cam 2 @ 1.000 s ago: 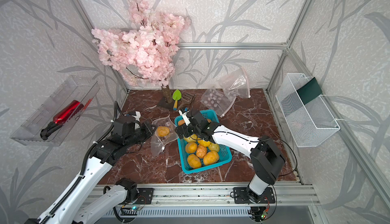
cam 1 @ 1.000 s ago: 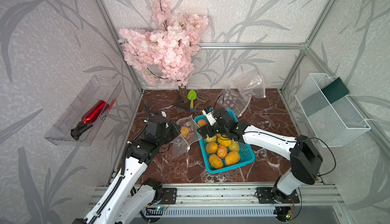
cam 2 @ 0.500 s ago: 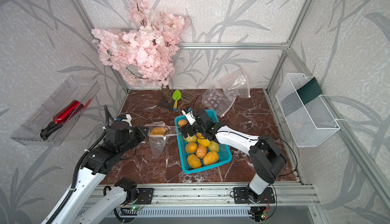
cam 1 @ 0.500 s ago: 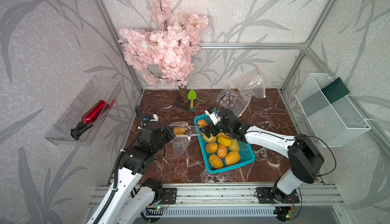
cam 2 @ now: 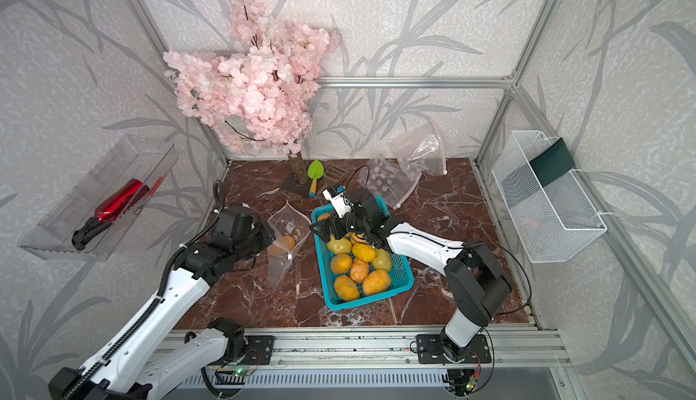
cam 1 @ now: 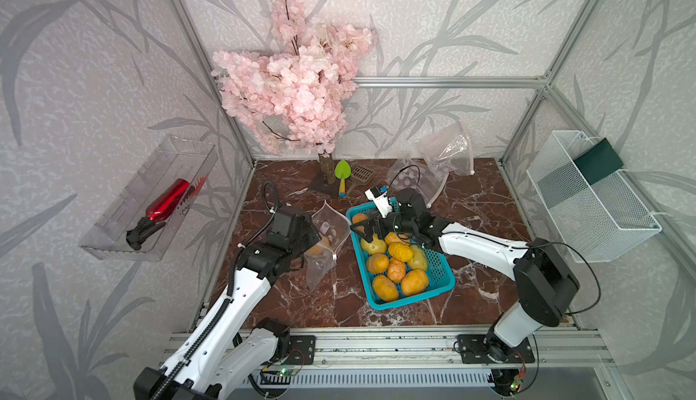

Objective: Put the potatoes into a zipper bag and zip it
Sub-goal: Adjust the zipper food storage bag at the center of the board, then pick up the potato from the basket.

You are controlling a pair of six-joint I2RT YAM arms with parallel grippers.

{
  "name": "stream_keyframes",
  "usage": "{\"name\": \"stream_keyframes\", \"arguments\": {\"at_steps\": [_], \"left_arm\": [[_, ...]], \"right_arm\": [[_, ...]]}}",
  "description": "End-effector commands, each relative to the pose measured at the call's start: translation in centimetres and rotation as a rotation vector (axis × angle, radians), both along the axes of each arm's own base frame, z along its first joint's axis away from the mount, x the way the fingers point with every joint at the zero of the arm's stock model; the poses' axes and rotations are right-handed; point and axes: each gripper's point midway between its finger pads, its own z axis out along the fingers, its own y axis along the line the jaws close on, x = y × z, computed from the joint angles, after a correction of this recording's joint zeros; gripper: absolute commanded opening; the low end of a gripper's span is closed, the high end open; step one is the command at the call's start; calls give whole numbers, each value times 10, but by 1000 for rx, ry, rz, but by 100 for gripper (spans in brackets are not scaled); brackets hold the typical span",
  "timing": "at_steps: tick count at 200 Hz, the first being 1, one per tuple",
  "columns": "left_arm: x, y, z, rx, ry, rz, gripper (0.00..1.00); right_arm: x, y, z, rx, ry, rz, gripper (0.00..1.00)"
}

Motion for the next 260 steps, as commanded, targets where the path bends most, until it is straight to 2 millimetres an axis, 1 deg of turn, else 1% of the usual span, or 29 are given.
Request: {"name": "stream_keyframes", "arguments": {"at_steps": [1, 18, 27, 38, 52, 63, 67, 69, 79, 99, 118, 140, 168, 196, 227, 250, 260], "left_arm": [[1, 5, -3, 29, -3, 17, 0], [0, 7, -1, 39, -3, 22, 0], [0, 8, 1, 42, -6, 25, 0], [-2, 9, 3, 45, -9, 28, 0], [-4, 12, 5, 56, 0, 36, 0], [-7, 15, 7, 73, 28, 44, 0], [-8, 15, 7, 80, 40, 44, 0], [-9, 16, 7, 84, 48, 45, 0], [-11, 19, 8, 106, 76, 50, 0], [-16, 24, 9, 143, 110, 56, 0], [-16, 25, 10, 169, 126, 42, 0], [-14, 22, 2, 183, 159, 20, 0], [-6, 6, -9, 179, 190, -41, 0], [-2, -9, -12, 197, 195, -94, 0], [-2, -24, -11, 215, 181, -144, 0], [-1, -35, -7, 209, 145, -180, 0], [-1, -35, -6, 214, 138, -177, 0]], "right_arm": [[5, -4, 7, 95, 39, 20, 99], [17, -19, 1, 115, 45, -24, 99], [25, -29, -7, 96, 41, -68, 99], [32, -40, -23, 33, 26, -125, 99], [39, -48, -44, -46, 16, -168, 99], [42, -51, -58, -96, 14, -180, 99], [43, -52, -59, -104, 6, -182, 99], [44, -52, -69, -121, 19, -182, 100], [46, -51, -84, -160, 29, -175, 100], [51, -43, -100, -198, 34, -144, 94], [53, -33, -107, -239, -6, -112, 93], [56, -29, -115, -257, -35, -103, 93], [55, -21, -120, -235, -40, -73, 92], [52, -12, -118, -232, -37, -51, 93], [52, 1, -123, -249, -30, -35, 92], [54, 5, -124, -241, -23, -39, 92], [56, 3, -126, -251, -17, -53, 90]]}}
